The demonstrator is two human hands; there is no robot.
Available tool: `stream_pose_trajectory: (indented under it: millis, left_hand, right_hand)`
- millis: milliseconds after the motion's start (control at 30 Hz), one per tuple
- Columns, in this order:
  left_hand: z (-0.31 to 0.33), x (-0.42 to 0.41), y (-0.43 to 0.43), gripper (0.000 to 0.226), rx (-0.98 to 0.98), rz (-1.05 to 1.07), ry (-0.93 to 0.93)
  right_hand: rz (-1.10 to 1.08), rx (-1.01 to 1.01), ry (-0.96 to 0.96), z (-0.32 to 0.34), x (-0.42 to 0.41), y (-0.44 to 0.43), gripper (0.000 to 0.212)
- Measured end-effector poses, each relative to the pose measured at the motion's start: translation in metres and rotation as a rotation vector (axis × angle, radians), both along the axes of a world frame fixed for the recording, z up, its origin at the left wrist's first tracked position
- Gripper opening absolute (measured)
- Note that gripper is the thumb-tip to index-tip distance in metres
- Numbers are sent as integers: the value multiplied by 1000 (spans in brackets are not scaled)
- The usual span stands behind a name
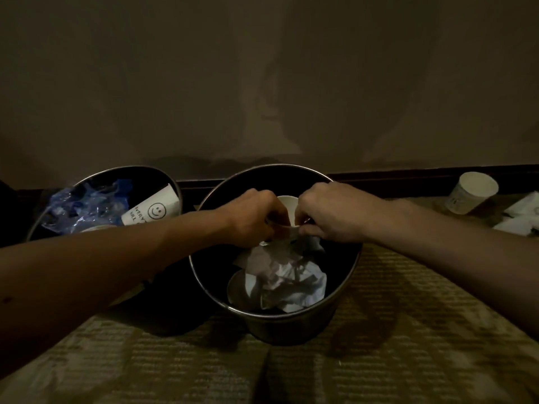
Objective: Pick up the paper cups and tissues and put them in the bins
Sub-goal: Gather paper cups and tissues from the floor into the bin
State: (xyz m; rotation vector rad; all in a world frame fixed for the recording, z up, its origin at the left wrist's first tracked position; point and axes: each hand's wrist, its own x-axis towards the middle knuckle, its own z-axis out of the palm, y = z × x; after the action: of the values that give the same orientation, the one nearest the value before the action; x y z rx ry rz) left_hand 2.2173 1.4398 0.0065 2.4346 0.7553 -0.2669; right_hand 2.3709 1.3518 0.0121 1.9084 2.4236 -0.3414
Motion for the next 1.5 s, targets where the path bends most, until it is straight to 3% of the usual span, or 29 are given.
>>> stream_pose_trajectory:
  millis: [67, 167, 333, 400, 567, 700, 800, 967, 1033, 1133, 1267, 1367, 1500]
  left_hand:
    - [8, 2, 0, 14, -58, 3, 1]
    - [27, 8, 3, 7, 126, -3, -59]
    - [52, 48, -3, 28, 336, 131, -164]
    - [58, 80, -16, 33, 311, 104, -208]
    - [46, 186, -50, 25, 201, -127, -110]
    - [6, 275, -67, 19, 141, -248, -19]
    - [-30, 330, -75, 25, 107, -253, -4]
    - [-82, 388, -83, 62, 77, -193, 30]
    - [-98, 400, -83, 62, 92, -171, 82]
    - [-117, 404, -86, 44, 86, -141, 124]
    - [-125, 400, -89, 29, 121, -86, 33]
    - [-120, 400, -91, 22, 112, -86, -141]
    - [-105, 395, -105, 38, -7, -71, -258]
  right_hand:
    - [12, 39, 30, 4, 3, -6, 22]
    - [-36, 184, 268, 17, 16, -23, 24]
    - [-245, 250, 618, 29, 63, -63, 28]
    - [-368, 254, 680, 20, 95, -78, 29]
    - [-746, 222, 664, -37, 194, -116, 7]
    - [-986, 150, 611, -90, 257, -137, 29]
    - [-1060, 124, 635, -122, 285, -143, 46]
    - [-1124, 75, 680, -152, 309, -138, 59]
    - [-1115, 103, 688, -161, 315, -137, 62]
    - [-1114, 115, 706, -169, 320, -138, 65]
    - [-1132, 120, 709, -173, 321, -145, 67]
    - [-1166, 213, 745, -169, 311, -153, 69]
    - [-1274, 301, 1064, -160, 285, -167, 82]
